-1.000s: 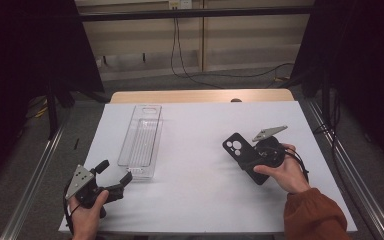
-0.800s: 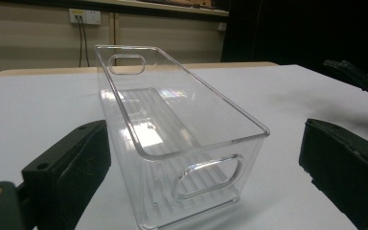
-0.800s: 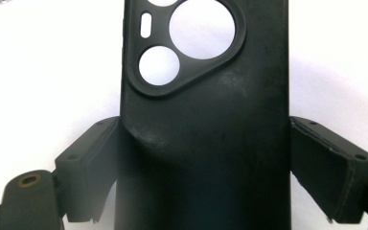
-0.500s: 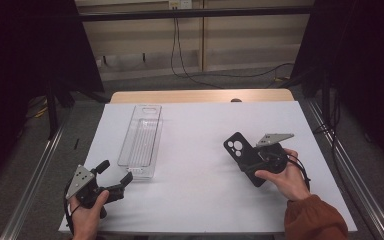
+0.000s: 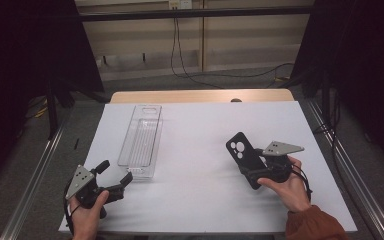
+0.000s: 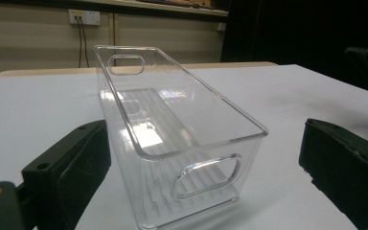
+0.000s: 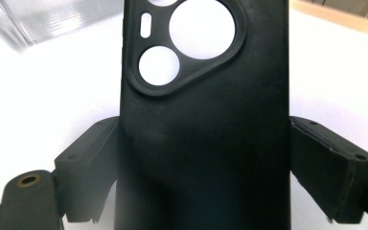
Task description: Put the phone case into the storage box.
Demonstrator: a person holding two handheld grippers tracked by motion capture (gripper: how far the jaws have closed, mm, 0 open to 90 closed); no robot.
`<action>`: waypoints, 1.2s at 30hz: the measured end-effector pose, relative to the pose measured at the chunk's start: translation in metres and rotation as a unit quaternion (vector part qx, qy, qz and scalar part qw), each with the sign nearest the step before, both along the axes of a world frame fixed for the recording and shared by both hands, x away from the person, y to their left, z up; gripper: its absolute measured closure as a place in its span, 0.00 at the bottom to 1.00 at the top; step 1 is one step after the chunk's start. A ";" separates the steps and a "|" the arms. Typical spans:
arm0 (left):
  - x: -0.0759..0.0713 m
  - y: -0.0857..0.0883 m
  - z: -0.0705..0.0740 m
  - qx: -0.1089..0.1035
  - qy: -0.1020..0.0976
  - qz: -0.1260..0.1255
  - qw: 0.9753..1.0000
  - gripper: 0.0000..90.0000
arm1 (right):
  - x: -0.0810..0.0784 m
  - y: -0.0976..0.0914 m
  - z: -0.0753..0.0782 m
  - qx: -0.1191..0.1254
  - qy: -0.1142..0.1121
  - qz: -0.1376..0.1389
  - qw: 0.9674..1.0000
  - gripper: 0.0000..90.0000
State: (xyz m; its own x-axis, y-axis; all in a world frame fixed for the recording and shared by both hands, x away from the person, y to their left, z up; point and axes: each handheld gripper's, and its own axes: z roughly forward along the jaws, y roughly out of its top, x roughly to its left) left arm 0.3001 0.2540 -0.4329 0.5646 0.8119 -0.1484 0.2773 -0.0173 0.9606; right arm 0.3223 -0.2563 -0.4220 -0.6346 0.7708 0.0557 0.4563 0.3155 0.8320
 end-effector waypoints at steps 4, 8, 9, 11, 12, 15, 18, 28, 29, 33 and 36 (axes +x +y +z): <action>0.000 -0.001 0.000 0.001 0.001 -0.002 1.000 0.04 | -0.001 0.000 -0.001 0.010 -0.019 0.003 1.000 0.16; 0.000 0.000 0.000 -0.002 0.001 -0.001 1.000 0.04 | -0.003 0.002 -0.003 0.024 -0.037 0.010 0.999 0.16; 0.000 0.000 0.000 -0.001 0.001 -0.002 1.000 0.04 | -0.003 0.003 -0.003 0.026 -0.042 0.009 0.999 0.16; 0.000 0.000 0.000 -0.001 0.001 -0.004 1.000 0.04 | -0.004 0.004 -0.004 0.034 -0.051 0.011 0.998 0.16; -0.001 -0.001 0.000 -0.001 0.000 -0.005 1.000 0.04 | -0.005 0.004 -0.003 0.034 -0.058 0.010 0.998 0.16; -0.001 -0.001 0.000 -0.003 0.000 -0.006 1.000 0.04 | -0.007 0.005 -0.002 0.040 -0.068 0.010 0.997 0.16; 0.000 -0.001 0.000 0.002 0.003 -0.013 1.000 0.04 | -0.009 0.006 -0.002 0.046 -0.071 0.015 0.996 0.16; -0.001 -0.006 0.000 -0.003 0.008 -0.034 0.999 0.03 | -0.014 0.016 -0.002 0.055 -0.064 0.050 0.995 0.16; -0.001 -0.007 0.000 -0.005 0.009 -0.038 0.999 0.03 | -0.014 0.017 -0.003 0.055 -0.062 0.055 0.995 0.16; -0.002 -0.010 0.001 -0.005 0.009 -0.050 0.999 0.03 | -0.016 0.023 -0.002 0.059 -0.060 0.069 0.994 0.16; -0.002 -0.013 0.002 -0.009 0.008 -0.051 0.999 0.03 | -0.016 0.026 -0.001 0.065 -0.060 0.075 0.993 0.16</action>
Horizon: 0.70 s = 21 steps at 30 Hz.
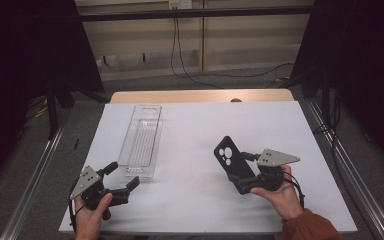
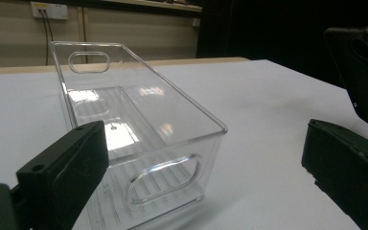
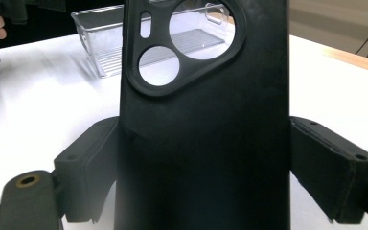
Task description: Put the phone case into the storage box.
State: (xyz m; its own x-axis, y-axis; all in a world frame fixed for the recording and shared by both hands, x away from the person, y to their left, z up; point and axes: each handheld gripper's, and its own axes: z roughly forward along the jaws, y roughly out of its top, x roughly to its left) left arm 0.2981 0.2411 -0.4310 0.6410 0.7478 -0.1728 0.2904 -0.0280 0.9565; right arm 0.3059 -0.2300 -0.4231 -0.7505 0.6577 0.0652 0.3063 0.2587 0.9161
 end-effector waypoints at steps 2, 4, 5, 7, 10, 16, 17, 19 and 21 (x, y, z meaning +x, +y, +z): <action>0.001 -0.002 0.001 0.000 -0.002 0.001 1.000 0.03 | -0.001 0.002 0.001 0.001 -0.002 0.002 1.000 0.16; 0.001 -0.003 0.002 -0.002 -0.002 -0.008 1.000 0.02 | -0.001 0.003 0.001 0.005 -0.001 0.005 1.000 0.16; 0.002 -0.005 0.003 -0.003 -0.002 -0.008 1.000 0.02 | -0.001 0.004 0.001 0.004 -0.002 0.006 1.000 0.16; 0.002 -0.006 0.003 0.001 -0.002 -0.017 1.000 0.02 | -0.002 0.005 0.001 0.005 0.000 0.010 1.000 0.16; 0.001 -0.010 0.003 0.005 0.000 -0.030 1.000 0.03 | -0.002 0.008 0.001 0.005 -0.001 0.016 1.000 0.16; 0.000 -0.020 0.004 0.025 -0.007 -0.053 0.998 0.06 | -0.003 0.013 0.000 0.008 0.002 0.024 1.000 0.16; 0.000 -0.021 0.005 0.027 -0.009 -0.053 0.998 0.06 | -0.004 0.014 0.000 0.010 0.003 0.024 1.000 0.16; 0.000 -0.024 0.006 0.017 -0.005 -0.063 0.998 0.06 | -0.004 0.016 0.000 0.009 0.004 0.029 1.000 0.16; 0.000 -0.027 0.008 0.023 -0.011 -0.067 0.997 0.06 | -0.004 0.018 0.000 0.010 0.005 0.032 0.999 0.16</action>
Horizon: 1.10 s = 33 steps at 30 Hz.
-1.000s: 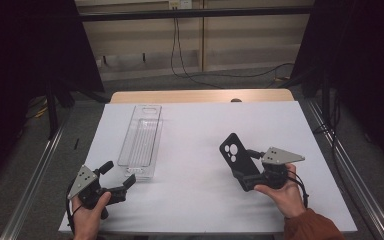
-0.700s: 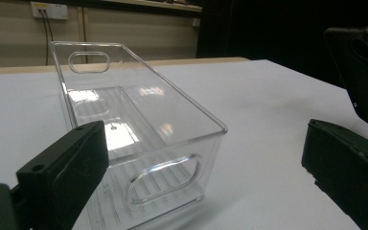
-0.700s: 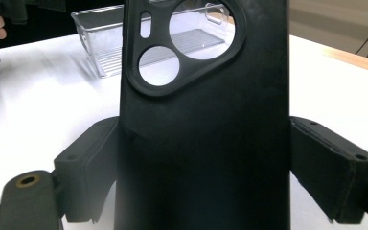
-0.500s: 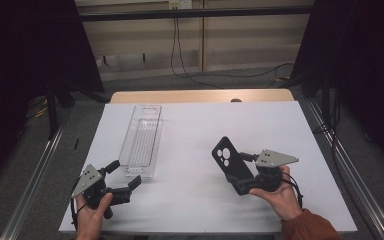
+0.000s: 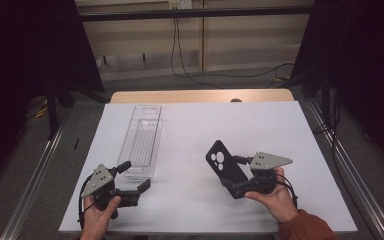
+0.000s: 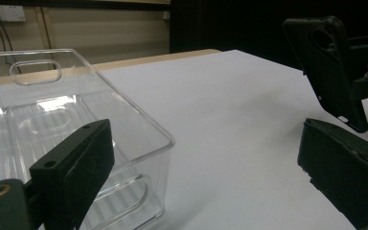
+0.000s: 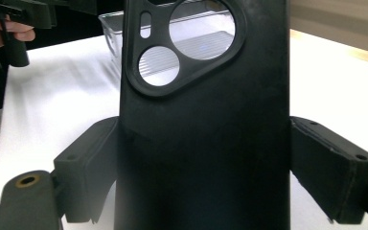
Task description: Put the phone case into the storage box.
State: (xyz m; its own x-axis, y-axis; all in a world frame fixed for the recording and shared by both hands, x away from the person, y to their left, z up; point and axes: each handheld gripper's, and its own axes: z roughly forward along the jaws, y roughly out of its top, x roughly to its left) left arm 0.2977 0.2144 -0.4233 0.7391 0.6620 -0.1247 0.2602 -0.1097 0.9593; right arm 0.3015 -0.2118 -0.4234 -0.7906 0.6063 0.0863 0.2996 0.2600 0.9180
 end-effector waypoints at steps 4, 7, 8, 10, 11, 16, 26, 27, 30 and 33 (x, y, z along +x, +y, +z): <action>0.000 -0.008 0.002 0.006 0.006 -0.024 1.000 0.06 | -0.002 0.004 0.001 0.003 -0.003 0.006 1.000 0.16; -0.001 -0.015 0.004 0.017 0.005 -0.044 0.999 0.08 | -0.002 0.006 0.002 0.004 -0.004 0.010 1.000 0.16; 0.000 -0.018 0.005 0.019 0.003 -0.046 0.999 0.09 | -0.002 0.007 0.002 0.005 -0.004 0.010 1.000 0.16; 0.002 -0.021 0.007 0.012 0.010 -0.055 0.998 0.09 | -0.002 0.008 0.002 0.004 -0.004 0.012 1.000 0.16; 0.003 -0.024 0.008 0.010 0.011 -0.058 0.998 0.09 | -0.002 0.008 0.002 0.004 -0.003 0.011 1.000 0.16; 0.011 -0.036 0.013 0.010 0.005 -0.079 0.997 0.11 | -0.002 0.010 0.002 0.007 -0.002 0.014 1.000 0.16; 0.025 -0.062 0.019 0.021 0.006 -0.115 0.993 0.05 | -0.001 0.013 0.003 0.010 0.000 0.018 1.000 0.16; 0.027 -0.065 0.021 0.019 0.009 -0.123 0.992 0.04 | -0.001 0.014 0.003 0.010 0.001 0.019 1.000 0.16; 0.030 -0.070 0.022 0.005 0.017 -0.131 0.991 0.05 | -0.001 0.014 0.003 0.010 0.000 0.020 1.000 0.16; 0.034 -0.076 0.026 -0.004 0.020 -0.136 0.991 0.05 | 0.000 0.013 0.005 0.012 -0.003 0.022 1.000 0.16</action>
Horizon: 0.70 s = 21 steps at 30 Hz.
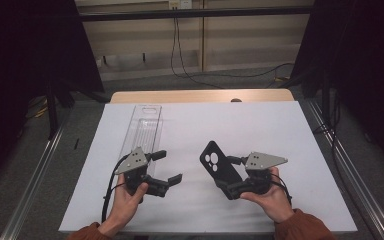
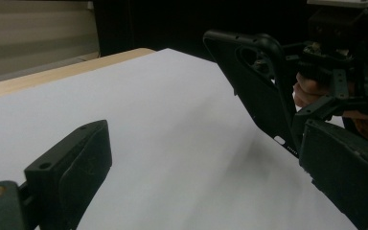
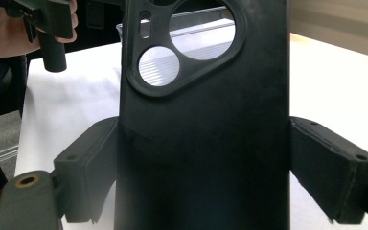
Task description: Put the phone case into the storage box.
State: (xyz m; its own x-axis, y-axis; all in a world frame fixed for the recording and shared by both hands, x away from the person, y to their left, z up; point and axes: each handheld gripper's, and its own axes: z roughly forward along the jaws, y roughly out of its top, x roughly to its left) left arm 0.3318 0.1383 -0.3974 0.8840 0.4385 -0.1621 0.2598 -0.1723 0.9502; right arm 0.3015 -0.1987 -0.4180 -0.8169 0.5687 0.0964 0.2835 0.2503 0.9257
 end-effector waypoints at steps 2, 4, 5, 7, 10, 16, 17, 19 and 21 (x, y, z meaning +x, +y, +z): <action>0.003 -0.004 0.004 -0.004 -0.003 -0.005 1.000 0.05 | 0.001 -0.001 0.002 0.002 -0.002 0.001 1.000 0.16; 0.004 -0.008 0.006 -0.006 -0.003 -0.014 1.000 0.05 | 0.001 -0.002 0.003 0.006 -0.002 0.000 1.000 0.16; 0.005 -0.010 0.008 -0.008 -0.008 -0.021 1.000 0.05 | 0.002 -0.002 0.003 0.006 -0.002 0.001 1.000 0.16; 0.008 -0.013 0.010 -0.017 -0.015 -0.040 0.999 0.02 | 0.002 -0.002 0.002 0.008 0.000 0.002 1.000 0.16; 0.013 -0.020 0.015 -0.012 -0.017 -0.058 0.998 0.02 | 0.005 0.000 0.002 0.014 0.000 0.005 1.000 0.16; 0.025 -0.029 0.022 -0.009 -0.019 -0.081 0.997 0.02 | 0.014 0.004 0.007 0.017 -0.001 0.012 1.000 0.16; 0.027 -0.030 0.022 -0.007 -0.019 -0.087 0.996 0.02 | 0.015 0.005 0.007 0.019 -0.001 0.015 1.000 0.16; 0.031 -0.034 0.021 0.002 -0.024 -0.092 0.995 0.02 | 0.018 0.006 0.006 0.022 0.000 0.016 1.000 0.16; 0.035 -0.037 0.021 -0.002 -0.022 -0.095 0.995 0.03 | 0.021 0.008 0.004 0.023 0.000 0.018 1.000 0.16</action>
State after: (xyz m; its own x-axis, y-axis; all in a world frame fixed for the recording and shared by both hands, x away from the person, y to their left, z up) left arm 0.3666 0.1012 -0.3766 0.9574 0.2617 -0.1222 0.1801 -0.2101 0.9609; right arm 0.3224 -0.1903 -0.4135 -0.8367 0.5337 0.1229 0.2759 0.2169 0.9364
